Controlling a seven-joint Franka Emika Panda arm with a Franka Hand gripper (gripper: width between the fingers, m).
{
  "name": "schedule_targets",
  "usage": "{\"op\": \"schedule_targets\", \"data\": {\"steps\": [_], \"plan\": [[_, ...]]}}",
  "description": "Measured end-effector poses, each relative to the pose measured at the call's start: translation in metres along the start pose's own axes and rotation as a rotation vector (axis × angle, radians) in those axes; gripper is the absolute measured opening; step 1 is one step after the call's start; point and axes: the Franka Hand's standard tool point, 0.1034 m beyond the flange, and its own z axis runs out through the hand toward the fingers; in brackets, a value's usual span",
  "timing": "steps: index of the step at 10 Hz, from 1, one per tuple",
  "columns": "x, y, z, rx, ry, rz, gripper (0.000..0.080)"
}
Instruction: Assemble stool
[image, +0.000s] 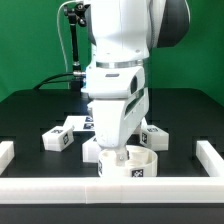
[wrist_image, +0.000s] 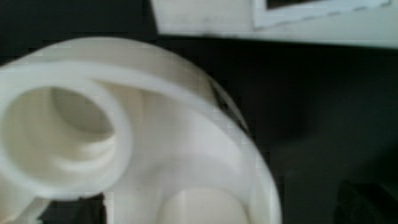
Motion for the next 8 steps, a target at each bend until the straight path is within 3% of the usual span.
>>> {"op": "schedule_targets", "data": {"steps": [1,2,3,5,6,7,8], "plan": [[0.0011,-0.0009,0.001,0.002,0.001,-0.002,0.065],[0.0018,-0.0014,0.0013,0.003,0.001,-0.003,0.0525],[0.0017,-0.0014,0.0013,0.003,0.001,-0.002,0.0525],[0.0014,-0.0013,0.0013,0.003,0.001,-0.001,0.0248],[0.0013,-0.0013,0.0014,0.003,0.001,-0.001,0.0248],[0.0013,-0.0013,0.0013,0.003,0.001,-0.001,0.0074],[0.0015,-0.001,0.001,0.002,0.001,-0.001,0.0031]]}}
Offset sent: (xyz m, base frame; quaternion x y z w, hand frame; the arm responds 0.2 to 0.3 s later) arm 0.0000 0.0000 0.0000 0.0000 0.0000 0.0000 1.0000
